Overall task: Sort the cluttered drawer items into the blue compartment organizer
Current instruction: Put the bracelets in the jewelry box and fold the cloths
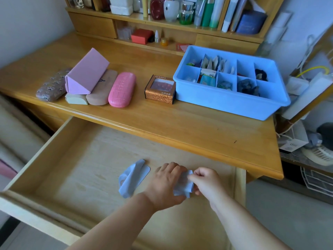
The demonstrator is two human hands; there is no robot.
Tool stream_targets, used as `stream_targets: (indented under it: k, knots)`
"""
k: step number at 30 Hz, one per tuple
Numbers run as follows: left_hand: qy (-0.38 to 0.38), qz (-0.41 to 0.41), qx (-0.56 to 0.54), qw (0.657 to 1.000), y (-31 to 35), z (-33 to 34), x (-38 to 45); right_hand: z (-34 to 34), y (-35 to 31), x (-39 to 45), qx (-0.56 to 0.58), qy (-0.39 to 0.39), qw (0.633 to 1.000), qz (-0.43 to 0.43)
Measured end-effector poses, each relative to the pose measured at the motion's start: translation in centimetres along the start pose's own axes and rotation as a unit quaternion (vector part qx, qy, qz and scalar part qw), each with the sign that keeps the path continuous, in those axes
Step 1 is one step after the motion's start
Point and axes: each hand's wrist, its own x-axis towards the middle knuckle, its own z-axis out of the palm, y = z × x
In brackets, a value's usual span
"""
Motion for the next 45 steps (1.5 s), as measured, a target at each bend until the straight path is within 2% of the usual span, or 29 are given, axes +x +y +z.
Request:
stream_targets:
  k: [2, 5, 8, 10, 14, 15, 18, 20, 23, 26, 29, 32, 36, 39, 42, 44, 45]
  knots:
    - [0.055, -0.004, -0.061, 0.997, 1.0, -0.3, -0.7, 0.0, -0.9, -0.7, 0.11, -0.042, 0.992, 0.047]
    - [0.13, -0.04, -0.15, 0.979, 1.8, -1.4, -1.9, -0.1, -1.8, -1.8, 0.202, -0.067, 0.976, 0.053]
    - [0.135, -0.111, -0.24, 0.955, 2.3, -3.0, -3.0, -0.4, -2.4, -2.6, 0.25, -0.072, 0.965, 0.018]
    - [0.101, -0.179, -0.347, 0.915, 2.2, -4.3, -3.3, -0.9, -2.6, -3.1, 0.249, -0.092, 0.964, -0.013]
    - [0.044, -0.231, -0.521, 0.821, 1.9, -6.9, -3.4, -1.6, -2.6, -4.5, 0.165, -0.254, 0.953, -0.023]
    - [0.038, -0.239, -0.547, 0.801, 2.0, -7.4, -3.4, -1.5, -2.6, -4.9, 0.15, -0.262, 0.953, -0.028]
    - [0.034, -0.303, -0.615, 0.727, 2.3, -7.8, -3.7, -1.0, -2.7, -5.9, 0.127, -0.214, 0.968, -0.042]
    - [-0.005, -0.333, -0.625, 0.706, 2.7, -7.7, -4.3, -0.8, -2.8, -6.4, 0.135, -0.195, 0.97, -0.046]
    - [-0.03, -0.337, -0.612, 0.715, 3.3, -7.2, -5.2, -1.0, -2.9, -6.9, 0.133, -0.18, 0.973, -0.053]
    - [-0.003, -0.326, -0.614, 0.719, 3.7, -7.4, -5.5, -1.3, -3.0, -7.2, 0.128, -0.176, 0.974, -0.058]
    - [0.02, -0.278, -0.61, 0.741, 3.9, -8.0, -5.6, -1.7, -3.4, -7.7, 0.15, -0.192, 0.967, -0.074]
    - [0.015, -0.215, -0.624, 0.751, 4.1, -8.5, -5.9, -2.1, -3.6, -7.7, 0.221, -0.209, 0.95, -0.069]
    - [0.022, -0.211, -0.625, 0.751, 4.1, -8.7, -5.8, -2.3, -3.7, -7.7, 0.242, -0.228, 0.94, -0.077]
    - [0.037, -0.212, -0.547, 0.809, 3.6, -8.3, -5.6, -2.0, -3.5, -7.6, 0.164, -0.204, 0.96, -0.094]
    - [0.086, -0.216, -0.434, 0.87, 3.3, -7.8, -5.5, -1.6, -2.7, -6.7, 0.05, -0.093, 0.986, -0.128]
    - [0.136, -0.208, -0.372, 0.894, 3.3, -7.3, -5.6, -1.4, -2.2, -6.5, 0.038, -0.045, 0.99, -0.125]
    - [0.161, -0.19, -0.341, 0.907, 3.4, -7.0, -5.7, -1.3, -2.0, -6.6, 0.069, -0.062, 0.99, -0.107]
